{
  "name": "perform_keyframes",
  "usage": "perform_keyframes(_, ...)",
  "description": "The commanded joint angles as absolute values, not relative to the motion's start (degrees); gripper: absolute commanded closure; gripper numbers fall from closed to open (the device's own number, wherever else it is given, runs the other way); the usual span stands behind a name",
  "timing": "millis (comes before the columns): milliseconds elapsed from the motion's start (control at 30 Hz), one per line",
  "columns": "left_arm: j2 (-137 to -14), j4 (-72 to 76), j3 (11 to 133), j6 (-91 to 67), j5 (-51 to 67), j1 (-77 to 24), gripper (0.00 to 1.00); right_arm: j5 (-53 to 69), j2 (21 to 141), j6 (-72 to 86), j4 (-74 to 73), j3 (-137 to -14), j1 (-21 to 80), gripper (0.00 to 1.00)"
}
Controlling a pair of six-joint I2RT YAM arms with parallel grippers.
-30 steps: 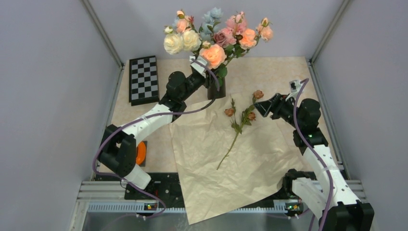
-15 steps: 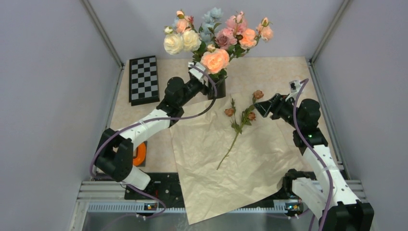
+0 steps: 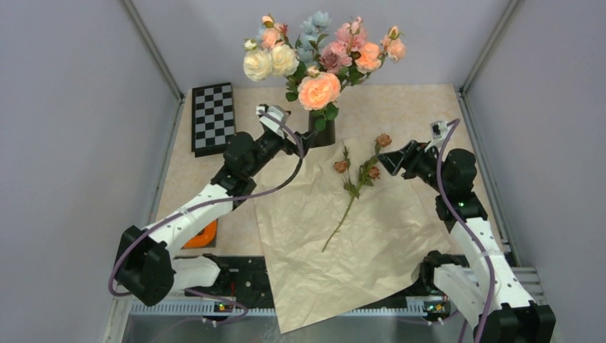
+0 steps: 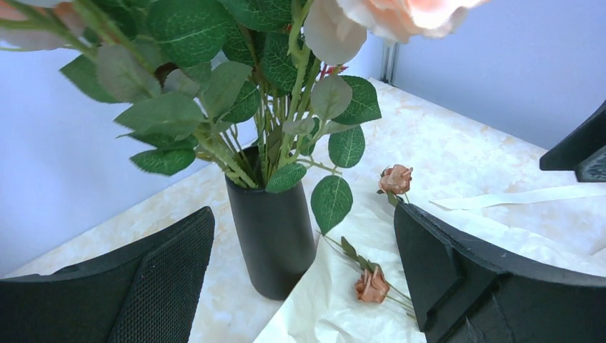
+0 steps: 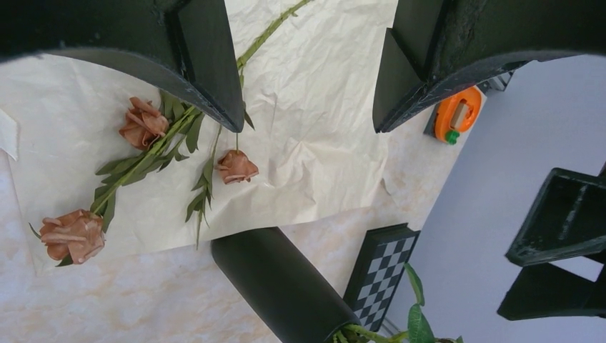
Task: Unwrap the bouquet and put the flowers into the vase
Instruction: Insert the fake flower into the vase, then pick up the fake flower from the wrapping paper.
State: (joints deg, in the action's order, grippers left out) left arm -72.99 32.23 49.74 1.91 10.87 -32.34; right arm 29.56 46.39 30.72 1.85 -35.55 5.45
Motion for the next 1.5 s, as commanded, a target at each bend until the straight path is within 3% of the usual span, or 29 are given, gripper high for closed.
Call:
perform_keyframes(0, -66.0, 27.6, 47.5, -2.4, 7.2, -32.2, 0.01, 28.1, 44.7, 31.0, 0.4, -35.5, 4.9, 0.32)
perform_keyframes(267, -58.0, 0.0, 52.6, -8.6, 4.7, -29.5, 0.01, 22.9, 44.2, 29.9, -10.7, -35.3, 5.0, 0.35)
perform_keyframes(400, -57.5, -10.0, 55.6, -12.8, 15.1, -20.7, 0.01, 20.6, 44.6, 30.4, -14.4, -34.4, 5.3, 0.37)
perform_keyframes(567, -56.6, -12.2, 54.3, -12.3, 18.1, -12.2, 0.01, 14.2, 46.6, 32.5, -18.0, -34.1, 9.1, 0.40)
perform_keyframes(767, -57.0, -15.1, 54.5, -8.8, 16.7, -11.9, 0.01, 1.8, 52.2, 37.3, -18.9, -34.7, 19.9, 0.41)
perform_keyframes(967, -55.2, -18.2, 54.2, -8.0, 10.7, -11.9, 0.01, -7.6, 67.0, 39.9, -17.2, -39.9, 29.8, 0.41)
perform_keyframes(1467, -52.7, -17.8, 53.4, -8.3, 9.9, -11.9, 0.01, -19.1, 91.0, 40.0, -21.9, -55.8, 39.0, 0.43)
